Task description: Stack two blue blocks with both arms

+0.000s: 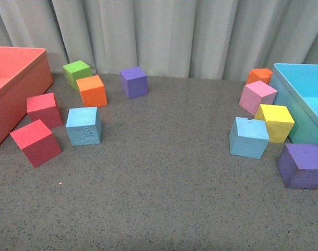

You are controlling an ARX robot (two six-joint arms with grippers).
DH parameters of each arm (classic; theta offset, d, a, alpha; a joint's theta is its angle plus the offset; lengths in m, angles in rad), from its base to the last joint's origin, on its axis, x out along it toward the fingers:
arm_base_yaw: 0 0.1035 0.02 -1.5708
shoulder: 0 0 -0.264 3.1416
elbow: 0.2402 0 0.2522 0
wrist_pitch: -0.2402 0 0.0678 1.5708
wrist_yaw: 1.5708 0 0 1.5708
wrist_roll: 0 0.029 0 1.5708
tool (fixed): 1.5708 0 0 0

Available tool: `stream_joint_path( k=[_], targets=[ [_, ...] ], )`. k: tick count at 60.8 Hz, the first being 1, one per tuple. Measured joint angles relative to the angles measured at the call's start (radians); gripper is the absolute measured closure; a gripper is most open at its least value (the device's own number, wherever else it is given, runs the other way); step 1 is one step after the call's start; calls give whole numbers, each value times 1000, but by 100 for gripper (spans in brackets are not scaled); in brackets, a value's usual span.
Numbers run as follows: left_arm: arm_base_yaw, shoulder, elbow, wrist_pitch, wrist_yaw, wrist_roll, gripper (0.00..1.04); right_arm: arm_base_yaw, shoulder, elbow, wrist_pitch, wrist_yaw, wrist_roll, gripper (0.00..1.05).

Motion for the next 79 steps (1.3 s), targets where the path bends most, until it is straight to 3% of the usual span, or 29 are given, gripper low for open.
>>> stream_joint_path(
  k=[65,72,79],
  targets=[
    [0,0,0,0,0,0,7,0,0,0,0,1,0,10],
    [0,0,0,0,0,0,7,67,104,14,15,242,-161,10],
    [0,0,0,0,0,0,7,79,376,45,220,238,-201,10]
  ],
)
